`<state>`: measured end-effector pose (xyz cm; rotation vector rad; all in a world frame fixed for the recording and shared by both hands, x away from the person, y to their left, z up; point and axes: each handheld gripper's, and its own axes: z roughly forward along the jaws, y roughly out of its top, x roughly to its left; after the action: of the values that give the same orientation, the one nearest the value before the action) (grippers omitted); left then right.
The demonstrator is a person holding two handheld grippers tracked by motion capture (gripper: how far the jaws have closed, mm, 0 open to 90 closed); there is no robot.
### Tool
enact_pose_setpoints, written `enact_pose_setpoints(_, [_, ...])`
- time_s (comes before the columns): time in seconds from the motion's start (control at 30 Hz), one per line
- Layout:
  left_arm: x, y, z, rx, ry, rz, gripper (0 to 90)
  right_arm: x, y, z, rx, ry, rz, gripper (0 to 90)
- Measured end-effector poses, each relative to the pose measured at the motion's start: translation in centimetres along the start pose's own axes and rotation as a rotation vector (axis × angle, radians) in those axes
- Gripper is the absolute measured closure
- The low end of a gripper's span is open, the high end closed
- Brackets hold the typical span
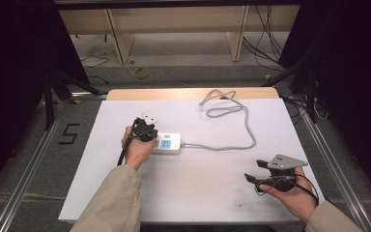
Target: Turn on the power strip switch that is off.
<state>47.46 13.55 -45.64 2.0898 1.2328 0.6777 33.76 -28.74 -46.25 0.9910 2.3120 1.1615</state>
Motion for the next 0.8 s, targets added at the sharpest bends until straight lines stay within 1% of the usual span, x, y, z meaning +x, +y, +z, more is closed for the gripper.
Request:
enact_pose_setpoints(0.17, [0.23, -0.12, 0.33, 0.012, 0.008, -0.004, 89.9, 0.09, 0.04, -0.02, -0.001, 0.003, -0.003, 31.1])
enact_pose_setpoints(0.33, [0.07, -0.09, 0.50, 0.017, 0.008, 0.006, 89.9, 0.08, 0.04, -0.04, -0.002, 0.002, -0.004, 31.1])
enact_pose_setpoints(0.67, [0.03, 0.04, 0.71, 0.010, -0.003, -0.012, 89.9, 0.08, 0.05, -0.04, -0.001, 0.004, -0.005, 31.1])
enact_pose_setpoints(0.8, [-0.19, 0.18, 0.76, 0.021, 0.007, 0.004, 89.9, 0.09, 0.05, -0.01, 0.000, 0.004, -0.008, 31.1])
